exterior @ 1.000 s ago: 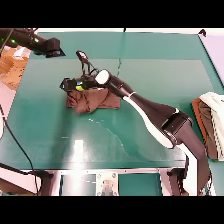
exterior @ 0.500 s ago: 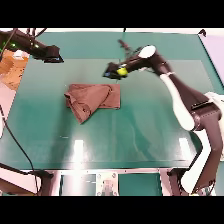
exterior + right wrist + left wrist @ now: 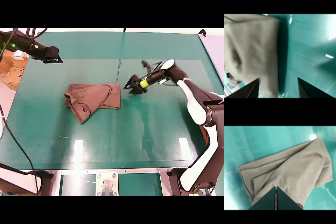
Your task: Fold the shirts.
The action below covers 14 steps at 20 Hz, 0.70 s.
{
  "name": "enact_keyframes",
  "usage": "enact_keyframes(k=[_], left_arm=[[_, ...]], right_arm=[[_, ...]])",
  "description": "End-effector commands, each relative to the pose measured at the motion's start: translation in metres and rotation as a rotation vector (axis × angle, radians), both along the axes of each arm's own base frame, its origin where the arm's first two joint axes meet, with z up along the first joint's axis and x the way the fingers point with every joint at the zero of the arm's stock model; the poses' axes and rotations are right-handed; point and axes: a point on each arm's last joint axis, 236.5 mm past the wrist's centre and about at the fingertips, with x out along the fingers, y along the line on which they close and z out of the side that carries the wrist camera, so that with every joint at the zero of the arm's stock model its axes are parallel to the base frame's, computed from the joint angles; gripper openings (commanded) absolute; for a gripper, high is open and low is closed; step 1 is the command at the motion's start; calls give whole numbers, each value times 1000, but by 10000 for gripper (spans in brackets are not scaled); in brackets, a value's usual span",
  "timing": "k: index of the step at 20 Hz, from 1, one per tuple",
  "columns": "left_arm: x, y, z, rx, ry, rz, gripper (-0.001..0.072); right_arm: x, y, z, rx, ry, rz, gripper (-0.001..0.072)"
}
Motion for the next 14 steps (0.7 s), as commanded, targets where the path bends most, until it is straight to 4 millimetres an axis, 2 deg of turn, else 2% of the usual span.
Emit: enact_keyframes(k=[1,4,5,7,8,10,12,14], left_arm=[[0,1,0,-2,2,7,19],[0,0,0,-4,3,7,19],[0,0,0,-5,3,6,19],[0,0,1,-5,3,6,19],[0,0,0,-5,3,6,20],[0,0,0,-5,3,6,19],[0,0,0,-5,3,5,19],[-1,-1,1,-8,4,4,19]], right_arm=[[-20,43,-33,67,23,-26,529],[-24,88,-27,144,-6,-15,527],[-21,98,-23,163,-18,-31,463],[-15,107,-9,205,-35,-38,24],[-13,109,1,217,-53,-22,22],[-2,106,47,260,-112,1,20],[11,89,124,303,-214,18,20],[14,55,205,279,-308,10,21]])
